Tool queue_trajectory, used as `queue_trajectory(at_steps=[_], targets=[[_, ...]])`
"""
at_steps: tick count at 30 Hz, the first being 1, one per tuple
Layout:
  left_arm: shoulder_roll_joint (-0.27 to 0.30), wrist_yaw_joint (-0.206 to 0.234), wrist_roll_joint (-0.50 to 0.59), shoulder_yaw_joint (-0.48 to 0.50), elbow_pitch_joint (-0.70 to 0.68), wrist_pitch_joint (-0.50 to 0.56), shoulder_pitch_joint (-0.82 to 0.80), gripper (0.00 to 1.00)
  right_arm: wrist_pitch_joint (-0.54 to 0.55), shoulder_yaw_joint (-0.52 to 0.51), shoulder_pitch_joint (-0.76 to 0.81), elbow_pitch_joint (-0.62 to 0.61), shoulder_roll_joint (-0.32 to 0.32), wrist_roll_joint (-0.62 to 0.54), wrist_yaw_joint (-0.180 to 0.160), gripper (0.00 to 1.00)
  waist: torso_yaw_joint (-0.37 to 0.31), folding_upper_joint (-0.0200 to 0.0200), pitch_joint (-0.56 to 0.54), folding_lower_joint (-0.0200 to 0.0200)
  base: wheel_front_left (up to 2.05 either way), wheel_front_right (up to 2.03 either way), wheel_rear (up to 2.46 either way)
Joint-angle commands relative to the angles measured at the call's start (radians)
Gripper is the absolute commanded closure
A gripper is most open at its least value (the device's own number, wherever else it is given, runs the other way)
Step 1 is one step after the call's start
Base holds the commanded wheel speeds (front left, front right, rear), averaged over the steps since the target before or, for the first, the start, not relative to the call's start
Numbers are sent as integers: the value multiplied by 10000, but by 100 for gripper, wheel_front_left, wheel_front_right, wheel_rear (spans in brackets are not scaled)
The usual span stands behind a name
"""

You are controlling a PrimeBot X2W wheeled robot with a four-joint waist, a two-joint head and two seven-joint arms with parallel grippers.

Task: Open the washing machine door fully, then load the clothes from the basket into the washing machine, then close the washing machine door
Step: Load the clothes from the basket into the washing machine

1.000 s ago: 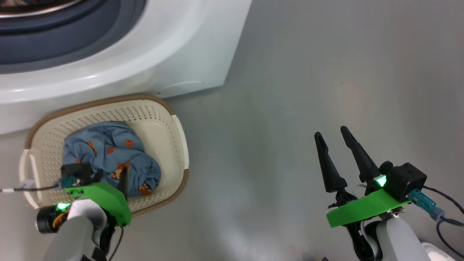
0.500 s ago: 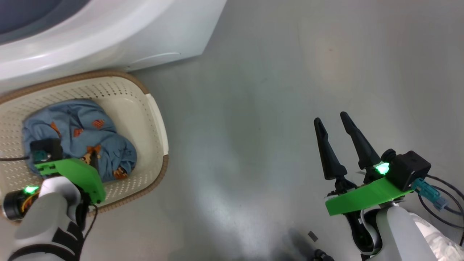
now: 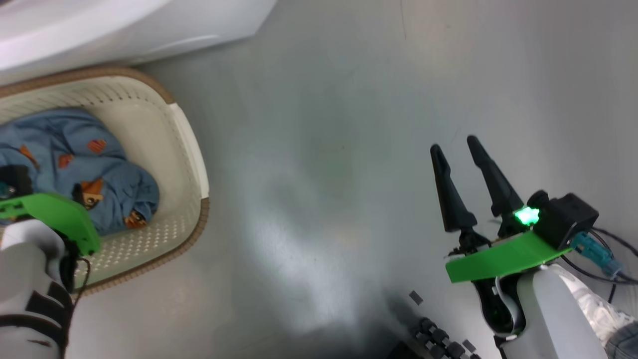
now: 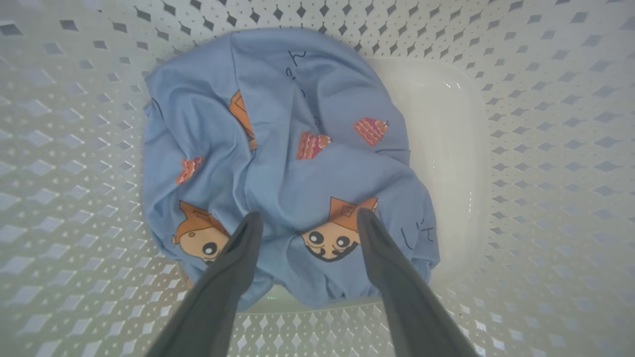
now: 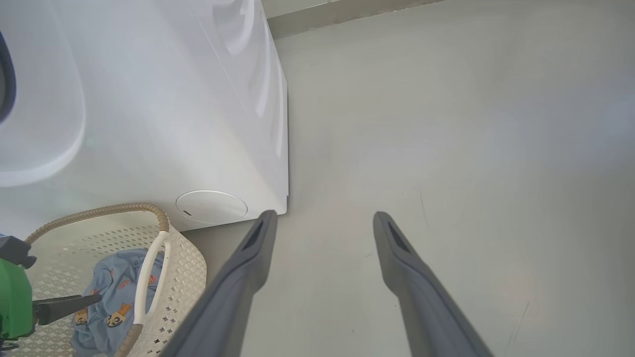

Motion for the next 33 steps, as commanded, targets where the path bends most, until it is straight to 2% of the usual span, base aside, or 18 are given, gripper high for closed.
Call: queue_trajectory(at_steps=[1,17,26,33], targets=[[434,61,-25,163,-19,-37,84,0,-48,221,77,-255,-3,57,16,0,-140,0,301,0,0,0,0],[1135,187,-115,45,148,-122,-631,0,-48,200,-72,-463,-3,-89,16,0,-204,0,1128,0,0,0,0],[1331,315,-140,-71,197,-91,-952,0,-48,303,-116,-598,-3,-115,16,0,-248,0,1377,0,0,0,0],[1278,365,-153,-203,219,-51,-1183,0,-48,306,-103,-595,-3,-105,16,0,-296,0,1477,0,0,0,0]])
